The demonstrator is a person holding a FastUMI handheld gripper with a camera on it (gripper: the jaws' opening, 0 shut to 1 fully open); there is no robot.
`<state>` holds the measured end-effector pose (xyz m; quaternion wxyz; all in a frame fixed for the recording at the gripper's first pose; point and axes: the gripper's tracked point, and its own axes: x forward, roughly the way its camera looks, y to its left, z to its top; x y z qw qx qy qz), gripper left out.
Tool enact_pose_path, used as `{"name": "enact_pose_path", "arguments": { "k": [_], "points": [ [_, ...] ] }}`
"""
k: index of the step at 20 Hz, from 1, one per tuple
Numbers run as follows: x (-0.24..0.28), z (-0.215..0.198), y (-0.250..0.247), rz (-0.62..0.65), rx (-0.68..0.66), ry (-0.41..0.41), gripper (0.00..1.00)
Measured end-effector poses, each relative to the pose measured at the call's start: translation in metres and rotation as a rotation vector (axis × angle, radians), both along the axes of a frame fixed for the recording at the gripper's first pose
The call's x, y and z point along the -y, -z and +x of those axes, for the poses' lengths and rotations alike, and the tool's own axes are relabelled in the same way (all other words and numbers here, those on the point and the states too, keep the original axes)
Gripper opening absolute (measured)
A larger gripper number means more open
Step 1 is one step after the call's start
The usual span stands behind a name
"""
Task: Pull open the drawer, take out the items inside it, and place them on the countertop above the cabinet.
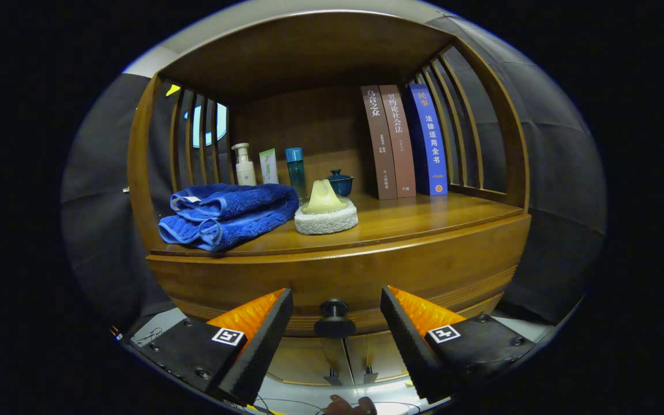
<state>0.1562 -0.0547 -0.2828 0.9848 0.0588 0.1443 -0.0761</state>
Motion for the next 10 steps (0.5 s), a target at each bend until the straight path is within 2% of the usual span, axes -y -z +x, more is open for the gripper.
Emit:
{"name": "enact_pose_path", "arguments": {
  "k": [3,7,10],
  "points": [
    [-0.005,-0.038,-0.033,-0.01,0.025,-0.011,1.0],
    [-0.012,-0.07,-0.13,-0.019,0.17,-0.022,0.99],
    [-0.014,-0.082,-0.19,-0.053,0.191,-0.031,0.99]
  ]
}}
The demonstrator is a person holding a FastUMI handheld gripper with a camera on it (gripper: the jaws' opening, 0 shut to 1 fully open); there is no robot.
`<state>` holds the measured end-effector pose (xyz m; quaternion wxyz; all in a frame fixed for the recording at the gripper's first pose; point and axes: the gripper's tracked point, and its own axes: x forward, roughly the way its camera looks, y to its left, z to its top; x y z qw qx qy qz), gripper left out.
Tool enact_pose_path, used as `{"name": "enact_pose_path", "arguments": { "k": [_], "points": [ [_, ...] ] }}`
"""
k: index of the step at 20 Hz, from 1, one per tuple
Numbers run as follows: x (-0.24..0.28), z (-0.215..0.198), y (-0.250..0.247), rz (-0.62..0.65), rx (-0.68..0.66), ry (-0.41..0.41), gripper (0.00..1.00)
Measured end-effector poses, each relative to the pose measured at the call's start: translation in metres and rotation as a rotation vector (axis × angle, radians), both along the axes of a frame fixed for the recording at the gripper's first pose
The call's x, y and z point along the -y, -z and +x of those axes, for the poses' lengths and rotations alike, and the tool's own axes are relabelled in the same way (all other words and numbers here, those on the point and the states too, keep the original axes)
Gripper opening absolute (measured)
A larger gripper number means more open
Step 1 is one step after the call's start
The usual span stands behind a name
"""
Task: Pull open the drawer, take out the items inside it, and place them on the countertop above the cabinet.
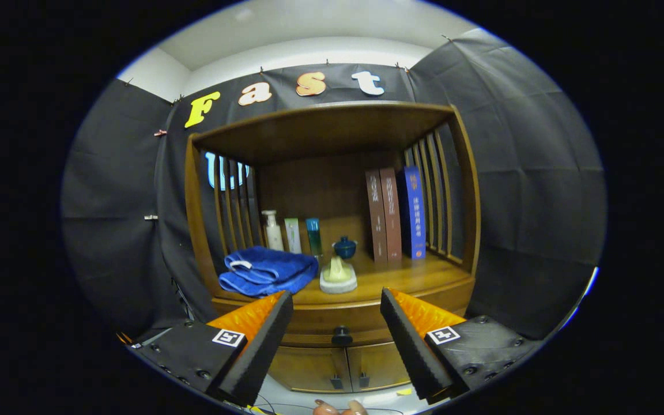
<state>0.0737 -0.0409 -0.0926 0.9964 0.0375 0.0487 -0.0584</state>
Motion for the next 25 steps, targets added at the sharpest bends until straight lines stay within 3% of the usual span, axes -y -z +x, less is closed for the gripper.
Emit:
{"name": "enact_pose_path", "arguments": {
  "k": [8,25],
  "points": [
    [-0.015,-0.033,-0.096,-0.033,0.056,-0.04,0.99],
    [-0.016,-0.051,-0.107,-0.032,0.074,-0.057,0.99]
  ]
}}
